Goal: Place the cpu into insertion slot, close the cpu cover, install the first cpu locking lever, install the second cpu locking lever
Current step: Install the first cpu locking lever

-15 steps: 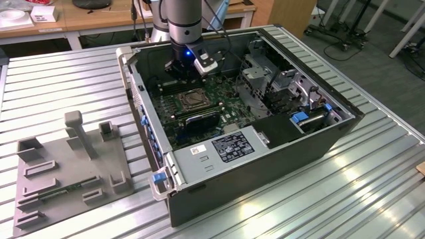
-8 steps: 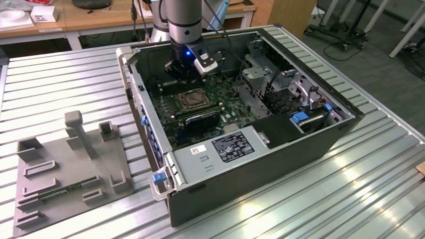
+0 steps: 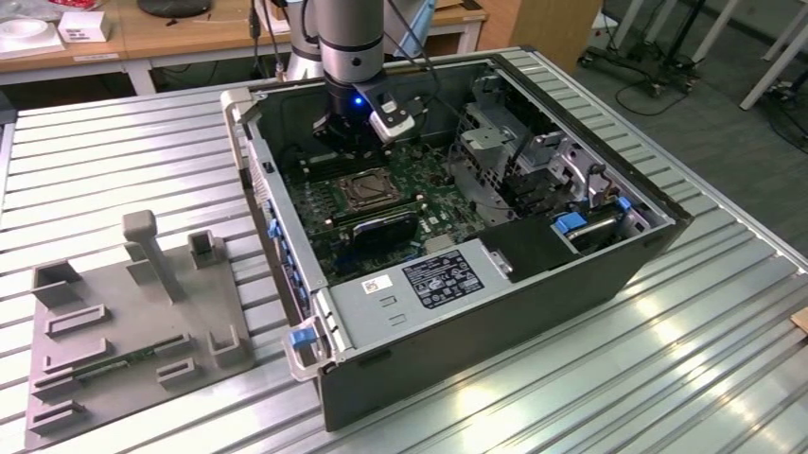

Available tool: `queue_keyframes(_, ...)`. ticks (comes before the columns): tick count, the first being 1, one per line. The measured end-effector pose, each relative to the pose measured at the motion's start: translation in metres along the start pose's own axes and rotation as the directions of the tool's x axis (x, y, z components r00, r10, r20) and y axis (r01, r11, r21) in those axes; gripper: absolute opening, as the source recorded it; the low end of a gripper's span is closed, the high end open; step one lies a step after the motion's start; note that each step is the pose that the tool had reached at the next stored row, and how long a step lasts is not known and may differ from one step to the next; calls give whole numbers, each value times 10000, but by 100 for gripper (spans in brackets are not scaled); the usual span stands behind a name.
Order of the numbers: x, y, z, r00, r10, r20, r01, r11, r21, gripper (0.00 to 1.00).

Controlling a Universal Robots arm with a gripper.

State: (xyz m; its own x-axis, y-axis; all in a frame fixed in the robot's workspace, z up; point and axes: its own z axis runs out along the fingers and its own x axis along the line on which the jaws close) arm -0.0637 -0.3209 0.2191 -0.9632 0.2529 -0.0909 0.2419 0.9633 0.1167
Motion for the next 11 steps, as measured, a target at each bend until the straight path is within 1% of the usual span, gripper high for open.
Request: queue_keyframes(11, -1, 1, -11, 10000, 0, 0, 0, 10000, -1, 11)
